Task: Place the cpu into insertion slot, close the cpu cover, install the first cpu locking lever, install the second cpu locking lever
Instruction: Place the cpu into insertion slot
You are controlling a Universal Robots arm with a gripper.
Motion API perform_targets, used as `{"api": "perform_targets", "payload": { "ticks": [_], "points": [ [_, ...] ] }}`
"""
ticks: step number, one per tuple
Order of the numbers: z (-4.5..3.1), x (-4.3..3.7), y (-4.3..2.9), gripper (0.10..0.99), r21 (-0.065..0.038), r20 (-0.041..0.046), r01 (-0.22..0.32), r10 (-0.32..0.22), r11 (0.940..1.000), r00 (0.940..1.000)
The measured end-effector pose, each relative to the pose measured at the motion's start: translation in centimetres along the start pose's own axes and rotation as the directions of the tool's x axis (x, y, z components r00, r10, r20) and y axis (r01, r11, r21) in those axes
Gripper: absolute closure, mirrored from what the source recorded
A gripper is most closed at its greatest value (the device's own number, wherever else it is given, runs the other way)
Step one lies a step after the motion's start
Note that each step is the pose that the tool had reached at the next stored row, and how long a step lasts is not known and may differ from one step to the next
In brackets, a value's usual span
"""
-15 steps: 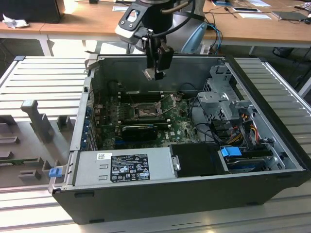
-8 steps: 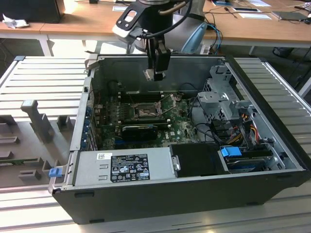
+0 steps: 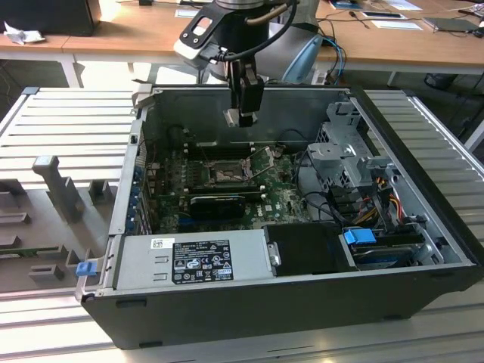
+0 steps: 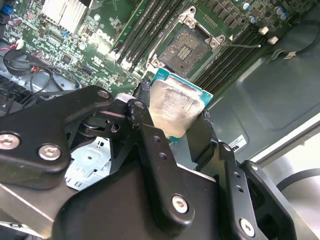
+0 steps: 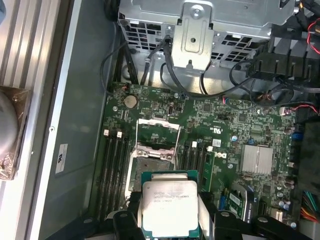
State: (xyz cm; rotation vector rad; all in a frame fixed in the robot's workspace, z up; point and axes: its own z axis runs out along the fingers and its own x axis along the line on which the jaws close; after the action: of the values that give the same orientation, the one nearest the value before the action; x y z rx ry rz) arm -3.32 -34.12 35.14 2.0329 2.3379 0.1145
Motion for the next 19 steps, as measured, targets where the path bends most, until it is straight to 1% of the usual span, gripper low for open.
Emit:
{"api": "perform_targets", "payload": {
  "ticks": [9, 10, 13, 14, 19],
  "points": [
    [0.40, -0.01, -0.03, 0.553, 0.000, 0.0012, -0.016, 0.016, 0.9999, 0.9999],
    [0.52, -0.01, -0.04, 0.553, -0.001, 0.0018, -0.022, 0.022, 0.9998, 0.9998],
    [0.68, -0.01, -0.06, 0.553, -0.002, 0.0059, -0.073, 0.073, 0.9974, 0.9973],
    [0.74, -0.01, -0.06, 0.553, -0.002, 0.0065, -0.080, 0.080, 0.9968, 0.9968],
    [1.38, -0.02, -0.11, 0.553, -0.002, 0.0071, -0.087, 0.087, 0.9962, 0.9962]
  ]
}}
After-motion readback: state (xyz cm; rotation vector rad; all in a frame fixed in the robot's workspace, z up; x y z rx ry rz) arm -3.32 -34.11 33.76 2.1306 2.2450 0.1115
